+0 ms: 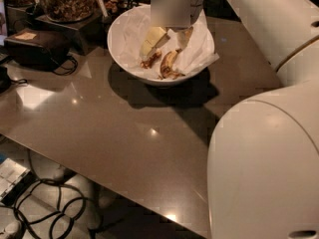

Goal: Pick banana from white bowl

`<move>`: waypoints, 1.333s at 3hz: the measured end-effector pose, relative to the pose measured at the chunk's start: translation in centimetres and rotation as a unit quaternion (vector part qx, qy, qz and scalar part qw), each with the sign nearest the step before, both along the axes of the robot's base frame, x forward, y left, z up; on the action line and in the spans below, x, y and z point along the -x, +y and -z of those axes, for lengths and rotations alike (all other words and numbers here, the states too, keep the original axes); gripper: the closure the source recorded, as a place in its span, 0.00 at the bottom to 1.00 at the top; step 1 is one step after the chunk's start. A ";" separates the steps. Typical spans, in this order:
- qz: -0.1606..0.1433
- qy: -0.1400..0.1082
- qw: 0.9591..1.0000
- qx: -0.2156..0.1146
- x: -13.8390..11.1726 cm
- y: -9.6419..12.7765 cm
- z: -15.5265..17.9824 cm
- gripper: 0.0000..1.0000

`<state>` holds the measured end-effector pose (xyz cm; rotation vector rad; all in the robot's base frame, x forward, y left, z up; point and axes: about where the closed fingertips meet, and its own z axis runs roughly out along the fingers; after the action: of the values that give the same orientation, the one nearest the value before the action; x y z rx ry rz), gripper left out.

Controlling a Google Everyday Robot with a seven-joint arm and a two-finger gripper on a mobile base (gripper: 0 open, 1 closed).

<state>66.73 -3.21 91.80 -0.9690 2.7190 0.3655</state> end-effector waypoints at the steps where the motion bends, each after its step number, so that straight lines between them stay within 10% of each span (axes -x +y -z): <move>1: 0.010 0.005 1.000 0.000 -0.4 -0.4 0.4 0.20; 4: 0.056 0.008 0.998 0.008 -1.8 -2.0 0.8 0.27</move>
Offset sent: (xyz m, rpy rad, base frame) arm 0.0041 -0.0315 -0.0030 -0.0248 0.0591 -0.0898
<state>68.54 -5.25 91.03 -0.8153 2.7806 0.3314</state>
